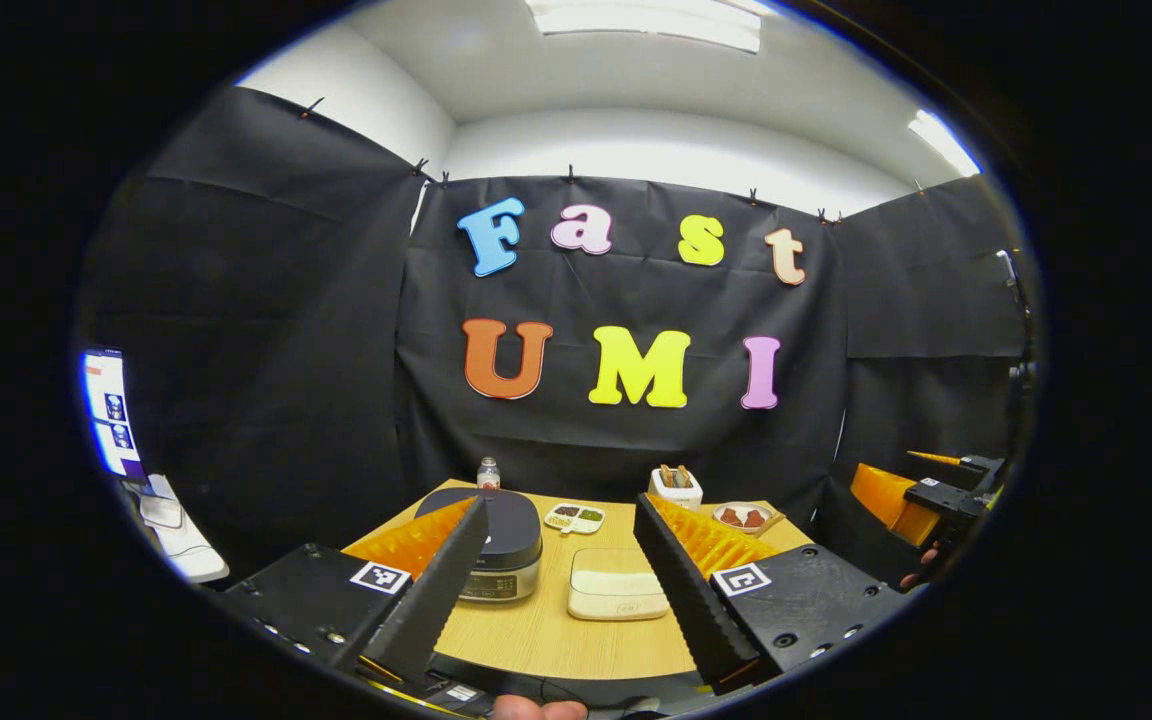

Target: Close the left gripper, press the button to open the rice cooker; take a wooden spoon from the chopstick holder with the right hand, scoop a spoonful of rice and pour it into the rice cooker, then put the wooden spoon back into the chopstick holder.

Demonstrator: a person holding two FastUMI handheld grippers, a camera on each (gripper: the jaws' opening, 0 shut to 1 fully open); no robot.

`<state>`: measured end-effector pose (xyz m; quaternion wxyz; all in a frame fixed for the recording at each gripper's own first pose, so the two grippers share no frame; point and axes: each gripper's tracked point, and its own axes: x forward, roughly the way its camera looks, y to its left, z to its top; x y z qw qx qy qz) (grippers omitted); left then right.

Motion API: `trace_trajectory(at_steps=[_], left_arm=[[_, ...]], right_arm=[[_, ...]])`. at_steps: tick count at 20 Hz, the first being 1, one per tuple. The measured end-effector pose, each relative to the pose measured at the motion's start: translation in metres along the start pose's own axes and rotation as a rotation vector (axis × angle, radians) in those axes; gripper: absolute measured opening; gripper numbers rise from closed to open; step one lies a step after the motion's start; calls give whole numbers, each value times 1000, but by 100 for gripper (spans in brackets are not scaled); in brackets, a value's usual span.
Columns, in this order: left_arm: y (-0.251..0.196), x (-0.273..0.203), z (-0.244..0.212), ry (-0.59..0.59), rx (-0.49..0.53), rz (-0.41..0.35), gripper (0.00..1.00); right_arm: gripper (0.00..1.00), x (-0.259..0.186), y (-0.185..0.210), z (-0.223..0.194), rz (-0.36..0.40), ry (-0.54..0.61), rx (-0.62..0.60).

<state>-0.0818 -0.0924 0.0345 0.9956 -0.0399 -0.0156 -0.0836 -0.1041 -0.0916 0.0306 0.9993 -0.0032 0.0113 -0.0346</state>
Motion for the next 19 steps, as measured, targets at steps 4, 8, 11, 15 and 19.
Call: trace_trajectory(at_steps=[4,8,11,15,19], left_arm=[[0,0,1,-11,8,5,95],[0,5,0,-16,26,6,95],[-3,6,0,-24,40,1,95],[-6,5,-2,-26,52,-12,95],[-4,7,-6,-18,58,-15,94]], right_arm=[[100,0,-2,-4,-1,17,-2],[99,-3,-7,1,-11,2,-6],[100,-4,-11,3,-17,-5,-5],[100,-6,-14,6,-27,-11,-3],[100,-8,-14,4,-32,-10,-8]])
